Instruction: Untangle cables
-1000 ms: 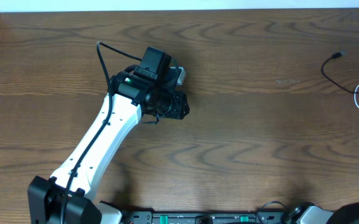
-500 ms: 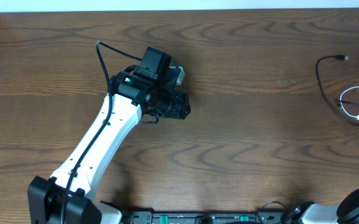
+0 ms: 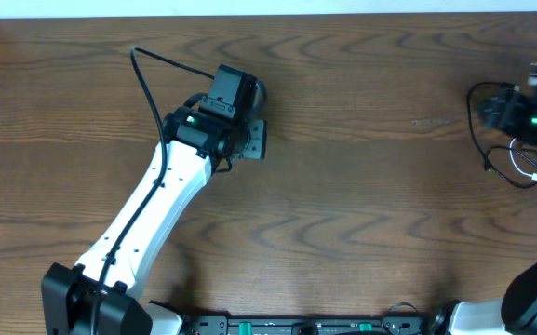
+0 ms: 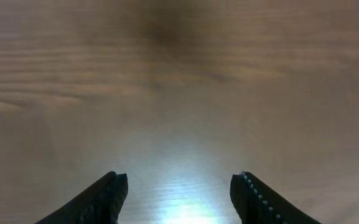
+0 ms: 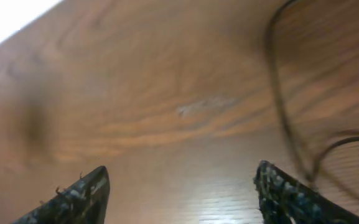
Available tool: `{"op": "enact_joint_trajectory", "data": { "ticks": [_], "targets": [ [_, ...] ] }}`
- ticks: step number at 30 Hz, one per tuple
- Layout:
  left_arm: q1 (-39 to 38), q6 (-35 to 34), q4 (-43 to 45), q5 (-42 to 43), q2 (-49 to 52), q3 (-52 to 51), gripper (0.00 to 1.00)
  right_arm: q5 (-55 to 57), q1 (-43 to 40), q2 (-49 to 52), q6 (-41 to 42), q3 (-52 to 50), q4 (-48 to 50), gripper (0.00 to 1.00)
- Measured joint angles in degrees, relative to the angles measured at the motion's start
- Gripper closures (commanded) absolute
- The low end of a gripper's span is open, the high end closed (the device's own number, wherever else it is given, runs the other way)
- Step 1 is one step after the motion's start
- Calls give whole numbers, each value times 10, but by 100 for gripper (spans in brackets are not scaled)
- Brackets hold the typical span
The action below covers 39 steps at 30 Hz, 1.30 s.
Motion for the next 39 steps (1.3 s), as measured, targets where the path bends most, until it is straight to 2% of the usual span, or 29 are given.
{"op": "enact_joint_trajectory", "data": {
  "ticks": [1,2,4,11,18,22,26,29,30,31,35,39],
  "targets": [
    [3,-7,0,-12,0,0,41,14,17,0,-3,0,-8,19],
    [9,-16,0,-21,0,0,41,33,40,0,-5,0,-19,7],
    [27,-35,-7,-35,0,0,41,73,78,0,-12,0,-38,1],
    [120,-82,-102,-23,0,0,39,162,168,0,-17,0,-138,1],
    [170,-84,-199,17,0,-2,39,184,200,-2,-14,-1,-161,1],
    [170,-77,-192,25,-14,-22,39,188,202,-39,-12,-29,-141,1],
    [170,-76,-137,29,-76,-75,38,191,202,-141,-11,-104,-87,1],
    [170,-71,-78,31,-152,-130,32,197,202,-240,-10,-169,-45,1],
    [170,-70,-59,31,-179,-149,13,199,202,-271,-9,-188,-32,1],
    [170,-67,-38,31,-210,-170,1,201,202,-304,-9,-209,-21,1],
    [170,-63,-1,31,-330,-238,1,206,202,-399,-9,-261,-14,1],
    [170,-63,-4,30,-401,-262,1,209,202,-458,-8,-282,-34,1]
  ]
}}
